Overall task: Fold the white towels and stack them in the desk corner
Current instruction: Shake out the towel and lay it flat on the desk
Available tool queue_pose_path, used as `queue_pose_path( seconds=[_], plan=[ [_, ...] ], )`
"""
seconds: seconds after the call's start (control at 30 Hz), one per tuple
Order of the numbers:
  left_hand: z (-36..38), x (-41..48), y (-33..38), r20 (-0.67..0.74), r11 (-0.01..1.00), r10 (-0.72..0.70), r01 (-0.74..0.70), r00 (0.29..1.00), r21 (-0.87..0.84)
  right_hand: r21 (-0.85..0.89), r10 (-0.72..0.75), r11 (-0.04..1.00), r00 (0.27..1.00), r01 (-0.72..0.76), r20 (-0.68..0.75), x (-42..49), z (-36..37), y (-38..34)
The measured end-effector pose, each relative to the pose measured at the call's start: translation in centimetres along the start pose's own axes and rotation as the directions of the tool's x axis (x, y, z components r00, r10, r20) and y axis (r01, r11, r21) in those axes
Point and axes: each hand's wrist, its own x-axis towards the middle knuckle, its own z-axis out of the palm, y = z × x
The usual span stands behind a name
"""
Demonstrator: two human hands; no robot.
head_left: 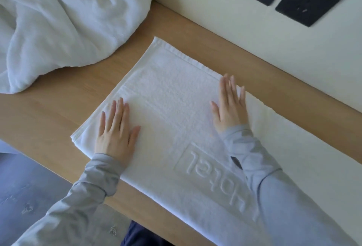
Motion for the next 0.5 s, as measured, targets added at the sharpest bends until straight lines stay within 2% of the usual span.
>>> queue_pose_path(
  seconds=[0.07,0.17,0.3,0.37,0.43,0.5],
  plan=[
    [0.4,-1.4,3.9,-0.024,0.995,0.065,-0.067,0.998,-0.068,0.094,-0.110,0.989,0.993,0.112,-0.030,-3.7,0.7,-4.5],
    [1.9,-3.7,8.1,0.012,0.985,0.164,-0.163,0.986,-0.063,0.071,-0.269,0.961,0.963,0.268,0.009,-8.9,2.2,-8.2],
    [3.2,-4.1,7.7,0.027,0.990,0.139,-0.139,0.990,0.001,-0.026,-0.385,0.919,0.911,0.393,0.146,-10.1,2.5,-1.7],
    [3.5,-4.1,7.7,0.028,0.992,0.127,-0.127,0.992,0.020,-0.094,-0.327,0.934,0.932,0.344,0.158,-9.4,2.0,4.4],
    [3.7,-4.1,7.9,0.025,0.992,0.119,-0.120,0.993,0.029,-0.138,-0.137,0.978,0.979,0.159,0.154,-8.4,1.2,10.6],
    [3.8,-4.3,8.1,0.021,0.992,0.117,-0.117,0.993,0.038,-0.147,0.069,0.988,0.984,-0.045,0.162,-7.7,0.3,15.6]
  ],
)
